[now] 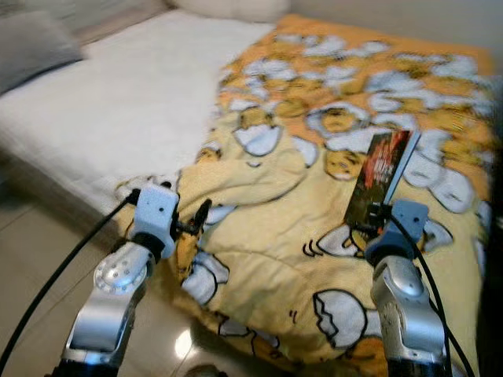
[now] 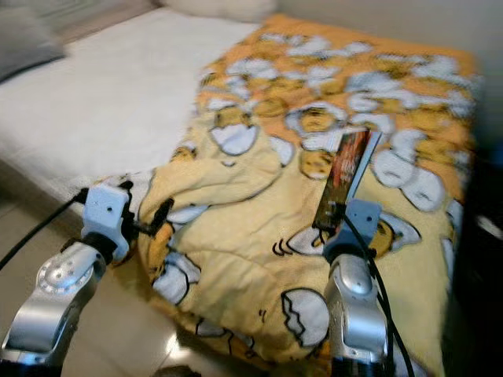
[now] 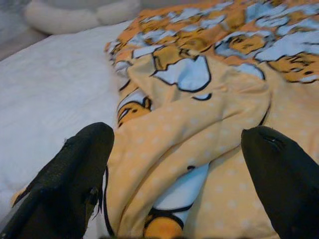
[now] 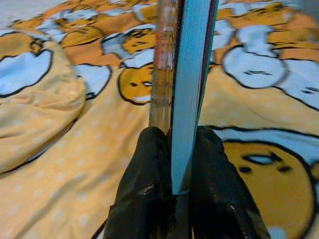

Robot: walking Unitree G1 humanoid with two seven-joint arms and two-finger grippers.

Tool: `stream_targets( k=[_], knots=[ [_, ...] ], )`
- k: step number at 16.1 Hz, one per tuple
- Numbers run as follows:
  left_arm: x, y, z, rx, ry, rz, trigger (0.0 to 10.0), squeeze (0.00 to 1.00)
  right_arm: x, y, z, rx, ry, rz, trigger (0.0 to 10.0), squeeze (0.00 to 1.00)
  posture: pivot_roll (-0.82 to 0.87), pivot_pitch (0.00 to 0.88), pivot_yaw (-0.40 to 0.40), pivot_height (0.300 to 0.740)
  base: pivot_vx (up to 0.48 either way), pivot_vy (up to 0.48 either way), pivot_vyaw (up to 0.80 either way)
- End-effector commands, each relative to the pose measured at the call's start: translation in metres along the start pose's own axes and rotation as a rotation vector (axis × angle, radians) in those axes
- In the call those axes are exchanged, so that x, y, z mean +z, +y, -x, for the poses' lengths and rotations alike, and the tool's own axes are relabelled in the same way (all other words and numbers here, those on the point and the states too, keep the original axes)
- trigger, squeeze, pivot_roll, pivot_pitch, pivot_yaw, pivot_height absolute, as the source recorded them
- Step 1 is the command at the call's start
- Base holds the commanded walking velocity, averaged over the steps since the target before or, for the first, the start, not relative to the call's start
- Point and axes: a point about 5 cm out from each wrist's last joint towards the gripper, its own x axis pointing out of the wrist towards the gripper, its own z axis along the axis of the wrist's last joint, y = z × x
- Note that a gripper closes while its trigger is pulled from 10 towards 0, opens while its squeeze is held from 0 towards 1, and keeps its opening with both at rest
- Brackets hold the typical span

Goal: Clean up the room

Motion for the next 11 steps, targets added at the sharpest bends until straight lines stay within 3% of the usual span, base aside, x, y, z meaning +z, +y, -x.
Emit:
stream_targets(
  k=[1, 5, 11],
  knots=[
    [-0.0045, 0.0078, 0.0034, 0.035, 0.019, -0.008, 10.0, 0.49, 0.0035, 0.0115, -0.0003, 0.02, -0.011, -0.034, 10.0, 0.0, -0.06, 0.0, 0.022, 0.74, 0.0, 0.322, -0.8],
    [-0.0052, 0.009, 0.0043, 0.045, 0.034, 0.001, 10.0, 0.5, -0.0004, 0.0062, 0.002, -0.029, -0.007, -0.005, 10.0, 0.0, -0.08, 0.0, 0.042, 0.74, 0.0, 0.374, -0.79],
    [-0.0066, 0.0049, 0.0066, 0.06, 0.031, 0.028, 10.0, 0.51, -0.0008, 0.0148, 0.0034, 0.044, 0.017, 0.033, 10.0, 0.0, -0.06, 0.0, 0.006, 0.74, 0.0, 0.382, -0.79]
  ],
)
